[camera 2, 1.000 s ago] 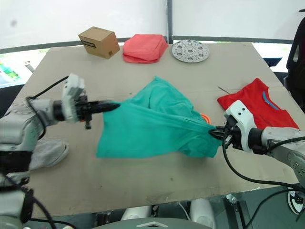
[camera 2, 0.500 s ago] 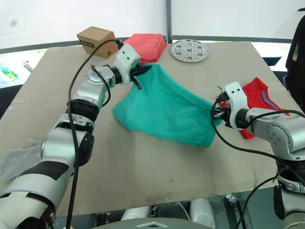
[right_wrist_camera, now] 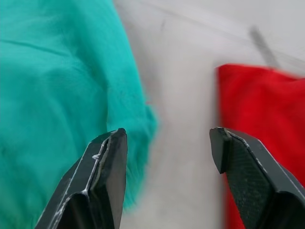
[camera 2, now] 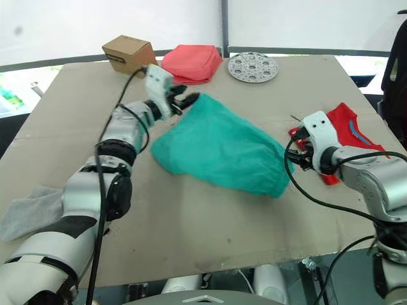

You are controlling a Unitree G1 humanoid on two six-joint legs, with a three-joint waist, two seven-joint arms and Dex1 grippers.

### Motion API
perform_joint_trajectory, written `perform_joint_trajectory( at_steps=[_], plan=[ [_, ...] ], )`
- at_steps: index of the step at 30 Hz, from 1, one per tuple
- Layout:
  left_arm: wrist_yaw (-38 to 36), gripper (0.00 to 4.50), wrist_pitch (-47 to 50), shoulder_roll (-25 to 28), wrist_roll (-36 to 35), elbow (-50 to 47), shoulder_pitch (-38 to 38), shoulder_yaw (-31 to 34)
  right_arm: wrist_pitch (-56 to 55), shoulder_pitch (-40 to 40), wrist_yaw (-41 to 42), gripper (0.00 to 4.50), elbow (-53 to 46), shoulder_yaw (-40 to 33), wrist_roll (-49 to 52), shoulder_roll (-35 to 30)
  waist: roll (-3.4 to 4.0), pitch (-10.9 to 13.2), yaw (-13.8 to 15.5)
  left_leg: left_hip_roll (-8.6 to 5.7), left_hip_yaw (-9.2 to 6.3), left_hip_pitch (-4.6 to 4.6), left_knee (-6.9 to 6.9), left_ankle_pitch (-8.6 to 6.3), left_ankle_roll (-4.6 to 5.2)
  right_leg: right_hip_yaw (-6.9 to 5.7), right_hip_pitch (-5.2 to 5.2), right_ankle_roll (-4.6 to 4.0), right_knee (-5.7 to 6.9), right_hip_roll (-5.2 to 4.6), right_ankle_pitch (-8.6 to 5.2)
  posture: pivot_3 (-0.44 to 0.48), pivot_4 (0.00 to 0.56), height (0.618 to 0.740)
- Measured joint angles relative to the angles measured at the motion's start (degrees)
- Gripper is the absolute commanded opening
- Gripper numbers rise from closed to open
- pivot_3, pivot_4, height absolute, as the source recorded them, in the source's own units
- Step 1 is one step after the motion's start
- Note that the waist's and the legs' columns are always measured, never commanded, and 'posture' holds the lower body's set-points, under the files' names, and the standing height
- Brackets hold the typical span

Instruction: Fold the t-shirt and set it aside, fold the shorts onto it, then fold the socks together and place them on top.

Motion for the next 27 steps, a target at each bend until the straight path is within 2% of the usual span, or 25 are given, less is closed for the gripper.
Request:
perform_joint_trajectory(
  at_steps=[2, 4, 7, 10, 13, 16, 19, 21, 24, 27],
  plan=[
    [-2.64, 2.67, 6.74, 0.71, -3.10, -12.17, 5.82, 0.27, -0.16, -0.36, 1.01, 2.70, -3.56, -1.53, 1.44, 0.64, 0.06, -0.05, -0.43, 0.10, -0.04, 0.13, -0.02, 0.00, 0.00, 0.04, 0.07, 0.00, 0.01, 0.02, 0.00, 0.000, 0.150, 0.740],
    [-3.77, 2.67, 12.14, 1.04, -4.36, -23.59, 12.58, -1.41, -1.92, -0.35, 1.64, 2.70, -6.26, 0.36, 1.23, 0.79, 0.10, -0.07, -0.39, 0.12, -0.05, 0.14, -0.02, 0.00, 0.00, 0.04, 0.07, 0.00, 0.03, 0.02, 0.00, 0.000, 0.150, 0.740],
    [-1.82, 2.67, 15.74, -0.37, -4.01, -32.49, 20.60, -3.80, -7.61, -0.09, -0.28, 2.70, -4.68, 5.27, -2.93, 4.37, 0.08, -0.08, 0.01, 0.02, -0.02, 0.12, 0.07, 0.00, 0.00, 0.11, 0.08, 0.00, 0.02, 0.01, 0.01, 0.000, 0.150, 0.740],
    [1.90, 2.67, 13.57, -3.49, -1.12, -31.79, 23.57, -6.14, -14.35, 0.13, -3.14, 2.70, 0.13, 9.00, -6.64, 13.53, 0.02, -0.11, 0.46, -0.09, -0.01, 0.08, 0.21, 0.00, 0.00, 0.13, 0.10, 0.03, 0.01, -0.01, 0.03, 0.000, 0.150, 0.740],
    [10.46, 2.67, 6.37, -6.34, 5.38, -21.40, 20.89, -8.95, -18.24, 1.22, -6.58, 2.70, 7.26, 17.20, -13.46, 16.90, -0.05, -0.16, 1.24, -0.18, 0.10, 0.10, 0.27, 0.01, 0.01, 0.17, 0.13, 0.10, -0.01, -0.02, 0.08, 0.000, 0.150, 0.740],
    [17.20, 2.67, 2.23, -6.35, 10.13, -12.75, 19.43, -10.29, -17.72, 3.08, -9.35, 2.70, 14.17, 21.69, -17.80, 19.43, -0.04, -0.18, 1.27, -0.18, 0.20, 0.09, 0.23, 0.01, 0.00, 0.18, 0.08, 0.11, 0.05, -0.01, 0.09, 0.000, 0.150, 0.740],
    [18.60, 2.67, 1.86, -6.09, 11.47, -13.13, 20.15, -10.51, -18.70, 1.57, -9.40, 2.70, 15.74, 24.03, -21.05, 20.28, 0.12, -0.62, 1.05, -0.13, 0.15, 0.21, 0.15, 0.01, 0.00, 0.18, 0.10, 0.10, 0.06, 0.02, 0.08, 0.000, 0.150, 0.740],
    [18.57, 2.67, 4.91, -5.04, 11.10, -20.20, 25.12, -9.90, -20.61, 0.73, -8.69, 2.70, 17.06, 26.11, -22.92, 20.28, 0.17, -0.86, 0.27, -0.10, 0.12, 0.28, 0.10, 0.01, 0.00, 0.23, 0.12, 0.10, 0.06, 0.02, 0.08, 0.000, 0.150, 0.740],
    [19.08, 2.67, 14.10, -3.39, 8.32, -39.85, 37.58, -7.06, -26.33, -0.57, -5.87, 2.70, 20.30, 28.67, -25.98, 19.00, 0.23, -0.97, -1.16, -0.04, 0.13, 0.57, -0.07, 0.00, 0.00, 0.59, 0.18, 0.11, 0.05, 0.02, 0.08, 0.000, 0.150, 0.740],
    [22.93, 2.67, 25.10, -3.25, 6.00, -58.80, 49.99, -2.45, -33.24, -2.19, -1.25, 2.70, 24.07, 31.38, -29.06, 18.13, 0.24, -0.96, -1.52, -0.02, 0.21, 0.85, -0.35, -0.01, 0.00, 0.76, 0.29, 0.11, 0.04, 0.02, 0.07, 0.000, 0.150, 0.740]
  ],
)
